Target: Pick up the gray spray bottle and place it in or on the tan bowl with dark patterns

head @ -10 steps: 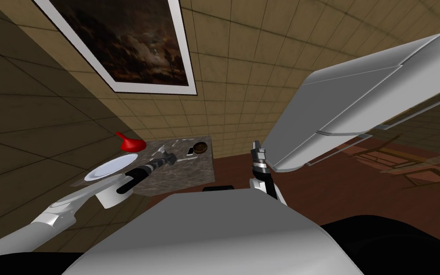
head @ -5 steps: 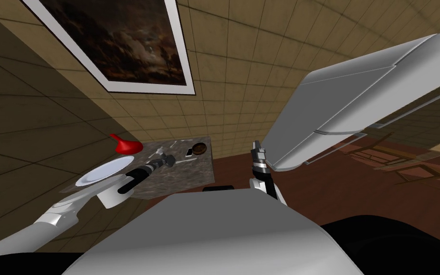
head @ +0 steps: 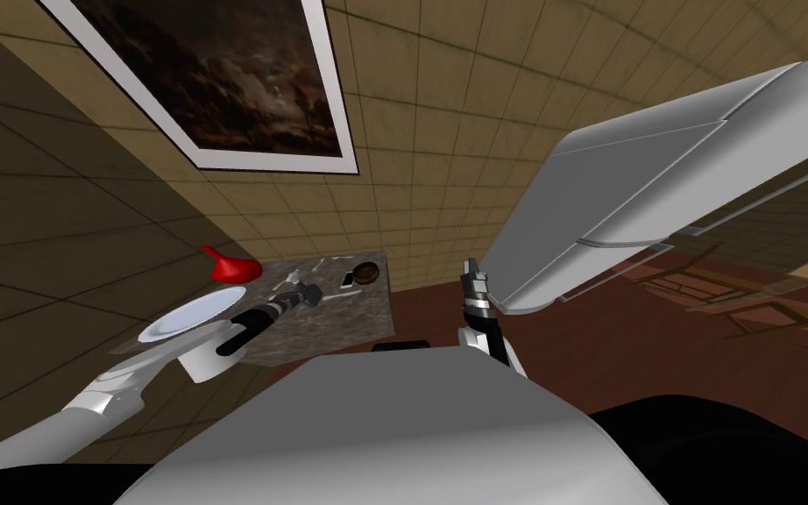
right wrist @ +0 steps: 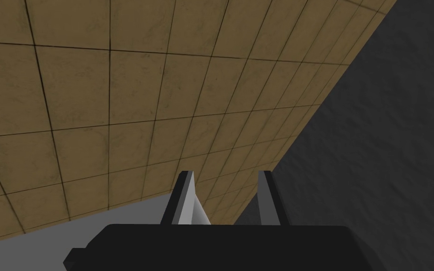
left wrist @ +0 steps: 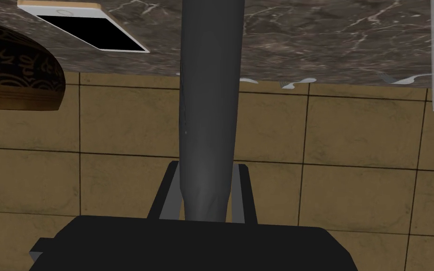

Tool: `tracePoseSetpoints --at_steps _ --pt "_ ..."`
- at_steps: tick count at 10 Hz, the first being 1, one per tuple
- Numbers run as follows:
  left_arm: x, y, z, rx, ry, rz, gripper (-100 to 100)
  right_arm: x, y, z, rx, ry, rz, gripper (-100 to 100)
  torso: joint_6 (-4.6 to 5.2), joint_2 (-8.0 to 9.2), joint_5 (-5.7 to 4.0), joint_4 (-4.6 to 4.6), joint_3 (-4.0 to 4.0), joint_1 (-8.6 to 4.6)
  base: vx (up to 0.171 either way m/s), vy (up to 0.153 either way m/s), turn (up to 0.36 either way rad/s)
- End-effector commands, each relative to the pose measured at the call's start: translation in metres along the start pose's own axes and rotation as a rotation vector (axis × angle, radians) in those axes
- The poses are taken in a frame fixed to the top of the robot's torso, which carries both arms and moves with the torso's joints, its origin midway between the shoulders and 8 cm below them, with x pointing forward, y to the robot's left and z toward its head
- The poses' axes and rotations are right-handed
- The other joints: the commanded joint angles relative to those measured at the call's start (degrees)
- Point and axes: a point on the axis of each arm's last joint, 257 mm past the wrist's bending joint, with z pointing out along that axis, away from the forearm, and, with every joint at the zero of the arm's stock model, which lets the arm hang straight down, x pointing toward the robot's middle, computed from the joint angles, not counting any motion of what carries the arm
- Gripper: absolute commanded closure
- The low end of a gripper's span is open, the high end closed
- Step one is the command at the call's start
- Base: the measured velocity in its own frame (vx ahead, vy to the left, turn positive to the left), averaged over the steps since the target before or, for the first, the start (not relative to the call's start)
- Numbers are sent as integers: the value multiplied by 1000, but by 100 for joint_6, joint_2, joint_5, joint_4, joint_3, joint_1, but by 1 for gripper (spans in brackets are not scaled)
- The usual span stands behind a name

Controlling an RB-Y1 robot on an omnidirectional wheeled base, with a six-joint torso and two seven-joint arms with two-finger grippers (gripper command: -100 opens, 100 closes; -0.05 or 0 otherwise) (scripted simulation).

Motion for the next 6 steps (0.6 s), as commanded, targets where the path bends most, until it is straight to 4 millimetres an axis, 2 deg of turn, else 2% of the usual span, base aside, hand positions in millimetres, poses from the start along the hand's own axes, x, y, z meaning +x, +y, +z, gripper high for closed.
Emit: tracePoseSetpoints --at_steps 1,2,6 --pt "0 0 0 0 0 0 0 0 0 0 0 0 0 0 0 0 0 0 0 0 0 0 0" --pt "-7 -6 -4 20 3 -15 100 0 0 0 0 0 0 0 0 0 0 0 0 0 -71 -20 107" --pt "-21 -28 -14 81 13 -45 100 0 0 0 0 0 0 0 -9 66 -3 16 39 -22 -132 -40 112"
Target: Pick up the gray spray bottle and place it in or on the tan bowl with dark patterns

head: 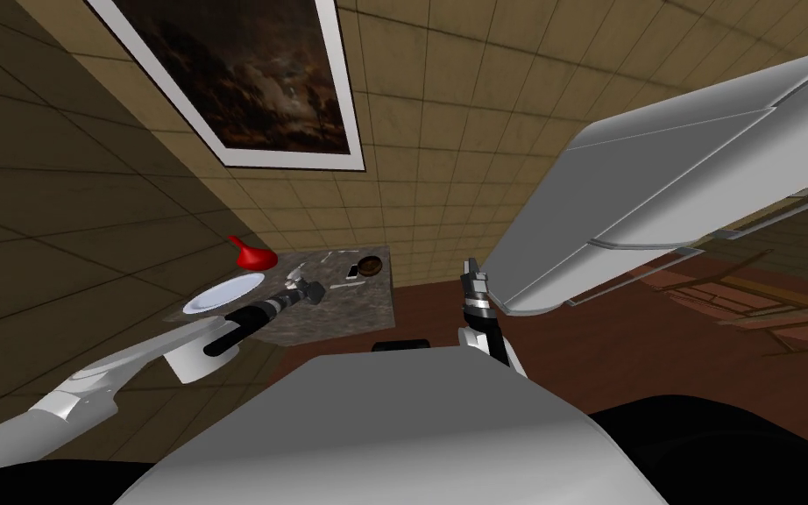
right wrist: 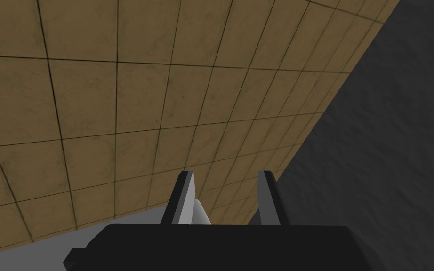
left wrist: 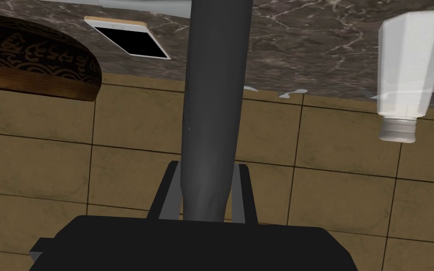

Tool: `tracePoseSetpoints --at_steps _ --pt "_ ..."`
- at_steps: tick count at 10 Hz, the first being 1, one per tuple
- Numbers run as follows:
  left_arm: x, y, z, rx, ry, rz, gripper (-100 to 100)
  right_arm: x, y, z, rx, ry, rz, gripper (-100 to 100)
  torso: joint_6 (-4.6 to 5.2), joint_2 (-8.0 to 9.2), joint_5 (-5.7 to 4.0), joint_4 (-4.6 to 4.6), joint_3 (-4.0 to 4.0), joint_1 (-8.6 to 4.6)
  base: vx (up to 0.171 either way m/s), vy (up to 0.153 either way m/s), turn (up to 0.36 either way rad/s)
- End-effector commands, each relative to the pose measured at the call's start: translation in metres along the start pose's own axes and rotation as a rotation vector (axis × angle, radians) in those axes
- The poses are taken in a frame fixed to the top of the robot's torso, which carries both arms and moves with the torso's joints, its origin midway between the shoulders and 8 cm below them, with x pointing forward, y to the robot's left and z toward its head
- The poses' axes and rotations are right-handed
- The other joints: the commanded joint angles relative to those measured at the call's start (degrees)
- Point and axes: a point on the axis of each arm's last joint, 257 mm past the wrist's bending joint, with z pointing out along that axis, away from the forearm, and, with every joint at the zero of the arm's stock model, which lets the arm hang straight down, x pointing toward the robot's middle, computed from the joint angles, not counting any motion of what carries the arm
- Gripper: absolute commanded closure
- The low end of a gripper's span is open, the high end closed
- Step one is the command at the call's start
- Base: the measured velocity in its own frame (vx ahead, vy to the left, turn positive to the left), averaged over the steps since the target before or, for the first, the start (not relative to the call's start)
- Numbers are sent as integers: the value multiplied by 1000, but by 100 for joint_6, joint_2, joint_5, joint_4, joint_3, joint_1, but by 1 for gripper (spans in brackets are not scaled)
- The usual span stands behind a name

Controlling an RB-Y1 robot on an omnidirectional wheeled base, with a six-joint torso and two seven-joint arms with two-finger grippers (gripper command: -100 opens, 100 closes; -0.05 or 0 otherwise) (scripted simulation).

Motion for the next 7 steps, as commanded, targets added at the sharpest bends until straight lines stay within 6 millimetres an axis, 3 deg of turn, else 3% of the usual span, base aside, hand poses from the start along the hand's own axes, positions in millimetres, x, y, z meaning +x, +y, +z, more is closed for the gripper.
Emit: tracePoseSetpoints --at_steps 1,4,7 --pt "-6 -13 -4 33 7 -16 100 0 0 0 0 0 0 0 0 0 0 0 0 0 -155 -8 139" --pt "-21 -31 -8 73 20 -26 100 0 0 0 0 0 0 0 7 -3 4 0 -1 -15 -116 -62 93" --pt "-38 -40 -8 86 31 -22 100 0 0 0 0 0 0 0 21 -67 -5 -10 -36 -43 21 -107 29"
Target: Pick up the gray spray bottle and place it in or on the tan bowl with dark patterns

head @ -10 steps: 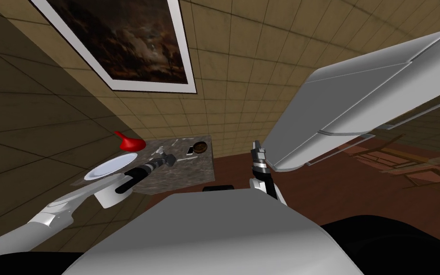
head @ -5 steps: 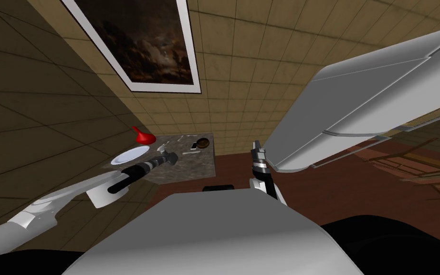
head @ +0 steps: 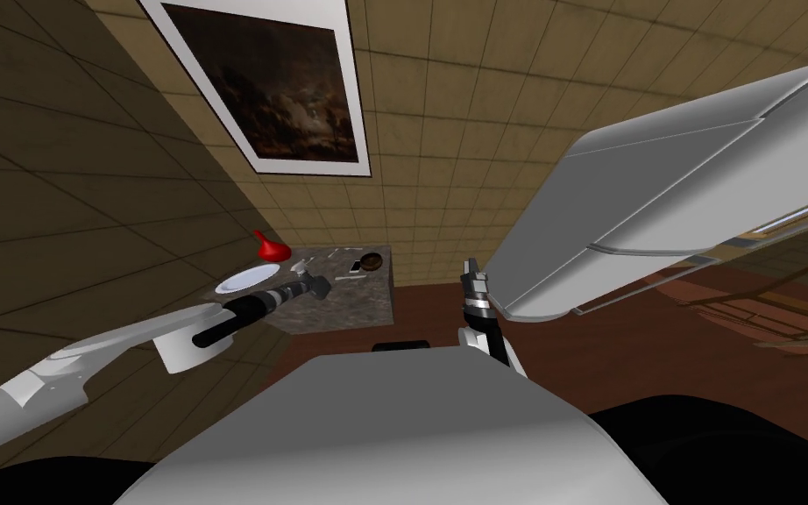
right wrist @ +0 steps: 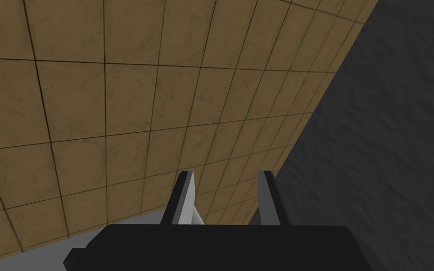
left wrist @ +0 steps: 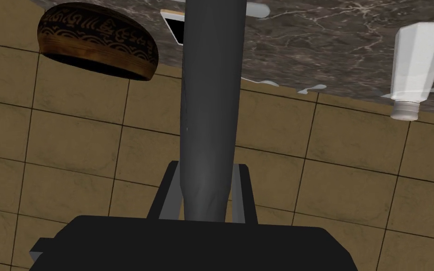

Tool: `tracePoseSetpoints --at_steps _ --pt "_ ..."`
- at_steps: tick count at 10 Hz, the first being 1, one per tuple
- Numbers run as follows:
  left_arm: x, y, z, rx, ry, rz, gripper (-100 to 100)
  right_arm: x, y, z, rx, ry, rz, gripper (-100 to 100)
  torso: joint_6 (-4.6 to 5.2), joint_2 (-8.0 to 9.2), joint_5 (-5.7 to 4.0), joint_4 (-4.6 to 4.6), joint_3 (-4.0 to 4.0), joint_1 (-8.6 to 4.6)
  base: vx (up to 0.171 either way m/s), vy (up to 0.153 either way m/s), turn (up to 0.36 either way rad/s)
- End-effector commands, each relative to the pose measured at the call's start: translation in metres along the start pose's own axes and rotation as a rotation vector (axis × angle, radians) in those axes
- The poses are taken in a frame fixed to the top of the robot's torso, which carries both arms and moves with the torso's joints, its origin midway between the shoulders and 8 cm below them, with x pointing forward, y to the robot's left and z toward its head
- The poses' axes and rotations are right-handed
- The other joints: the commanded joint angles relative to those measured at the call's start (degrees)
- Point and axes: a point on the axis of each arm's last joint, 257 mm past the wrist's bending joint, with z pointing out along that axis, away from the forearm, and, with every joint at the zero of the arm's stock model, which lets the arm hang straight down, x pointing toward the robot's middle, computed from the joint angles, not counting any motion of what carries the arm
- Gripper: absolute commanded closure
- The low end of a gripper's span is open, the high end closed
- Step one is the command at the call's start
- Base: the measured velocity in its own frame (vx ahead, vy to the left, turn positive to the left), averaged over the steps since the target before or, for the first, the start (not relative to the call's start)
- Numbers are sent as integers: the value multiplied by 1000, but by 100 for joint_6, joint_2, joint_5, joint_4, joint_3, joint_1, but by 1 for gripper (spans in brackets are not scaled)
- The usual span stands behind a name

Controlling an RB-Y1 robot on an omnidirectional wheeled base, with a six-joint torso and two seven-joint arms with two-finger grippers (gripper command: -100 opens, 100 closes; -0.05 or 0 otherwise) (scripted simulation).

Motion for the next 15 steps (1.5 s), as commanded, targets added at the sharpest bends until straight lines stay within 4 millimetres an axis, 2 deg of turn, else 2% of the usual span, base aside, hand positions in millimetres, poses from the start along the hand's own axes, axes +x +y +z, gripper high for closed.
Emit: tracePoseSetpoints --at_steps 1,9,15 --pt "-8 -3 1 1 3 4 100 0 0 0 0 0 0 0 0 0 0 0 0 0 72 -90 3" --pt "-57 -8 9 -37 8 38 100 0 0 0 0 0 0 0 3 -54 -19 -14 -33 -28 114 -119 -14" --pt "-90 -13 14 -72 2 63 100 0 0 0 0 0 0 0 -2 -47 -24 -13 -30 -25 130 -109 -20"
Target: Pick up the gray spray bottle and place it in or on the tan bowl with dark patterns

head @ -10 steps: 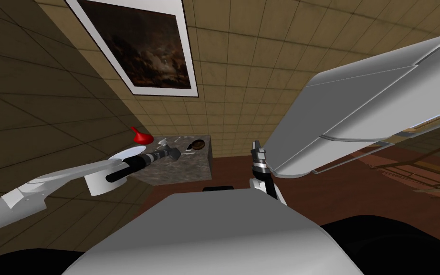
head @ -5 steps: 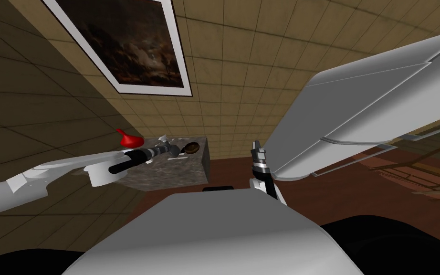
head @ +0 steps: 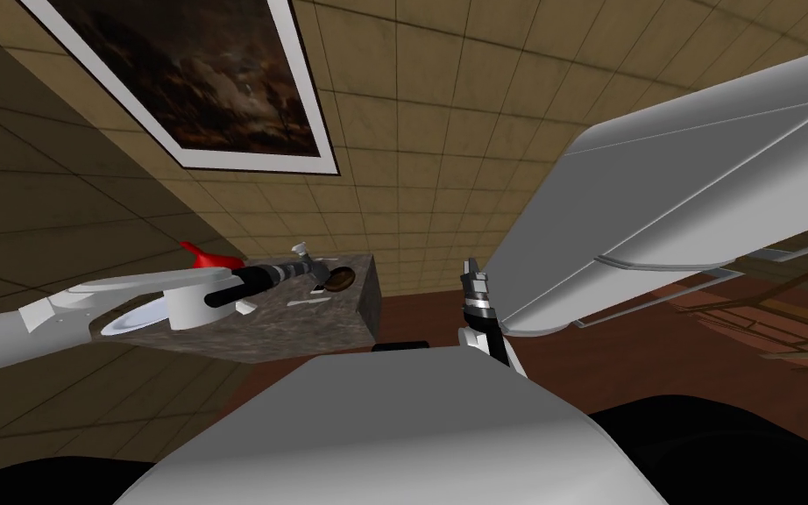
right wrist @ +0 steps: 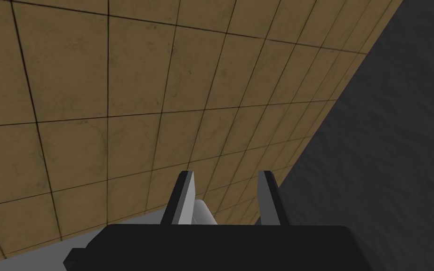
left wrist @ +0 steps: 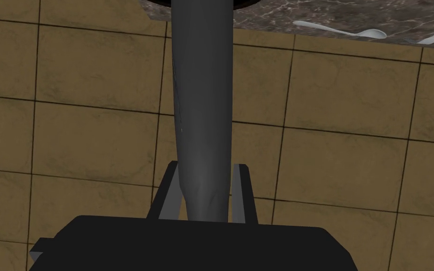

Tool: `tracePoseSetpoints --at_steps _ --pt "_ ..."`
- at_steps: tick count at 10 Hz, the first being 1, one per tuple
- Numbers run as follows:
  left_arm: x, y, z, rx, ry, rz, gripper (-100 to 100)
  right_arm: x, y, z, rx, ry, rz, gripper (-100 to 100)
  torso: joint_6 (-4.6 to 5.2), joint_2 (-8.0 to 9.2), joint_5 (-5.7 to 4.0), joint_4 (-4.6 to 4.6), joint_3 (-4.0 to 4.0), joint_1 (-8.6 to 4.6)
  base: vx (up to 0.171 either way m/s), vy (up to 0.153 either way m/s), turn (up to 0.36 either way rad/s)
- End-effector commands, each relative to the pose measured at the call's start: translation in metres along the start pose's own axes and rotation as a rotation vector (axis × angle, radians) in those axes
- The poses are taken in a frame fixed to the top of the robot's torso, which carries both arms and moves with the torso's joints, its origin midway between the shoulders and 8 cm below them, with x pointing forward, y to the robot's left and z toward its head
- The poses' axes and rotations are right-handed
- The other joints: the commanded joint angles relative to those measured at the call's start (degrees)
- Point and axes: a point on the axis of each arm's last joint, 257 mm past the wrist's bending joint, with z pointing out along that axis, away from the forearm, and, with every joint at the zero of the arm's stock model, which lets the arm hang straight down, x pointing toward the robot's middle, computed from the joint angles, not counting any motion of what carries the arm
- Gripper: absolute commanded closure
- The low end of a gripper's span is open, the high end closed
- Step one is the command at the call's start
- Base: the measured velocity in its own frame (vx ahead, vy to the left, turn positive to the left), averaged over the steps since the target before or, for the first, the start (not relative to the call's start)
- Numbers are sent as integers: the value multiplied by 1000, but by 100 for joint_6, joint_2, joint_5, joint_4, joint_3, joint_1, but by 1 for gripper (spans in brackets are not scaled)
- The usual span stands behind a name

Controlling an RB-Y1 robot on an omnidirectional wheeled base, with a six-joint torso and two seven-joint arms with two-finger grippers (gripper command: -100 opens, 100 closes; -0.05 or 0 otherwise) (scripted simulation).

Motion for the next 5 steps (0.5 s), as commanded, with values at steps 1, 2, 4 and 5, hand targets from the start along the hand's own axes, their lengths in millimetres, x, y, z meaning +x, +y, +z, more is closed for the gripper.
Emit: tracePoseSetpoints --at_steps 1,2,4,5 --pt "-4 0 2 -5 -1 3 100 0 0 0 0 0 0 0 0 0 0 0 0 0 64 -40 -7" --pt "-11 -2 2 -12 -3 8 100 0 0 0 0 0 0 0 -3 17 5 2 9 15 73 -67 -18" --pt "-11 -3 2 -13 -1 7 100 0 0 0 0 0 0 0 -1 13 1 4 8 4 78 -57 -9" --pt "-13 -3 2 -14 -3 8 -100 0 0 0 0 0 0 0 -4 29 7 5 16 20 10 -7 -1"
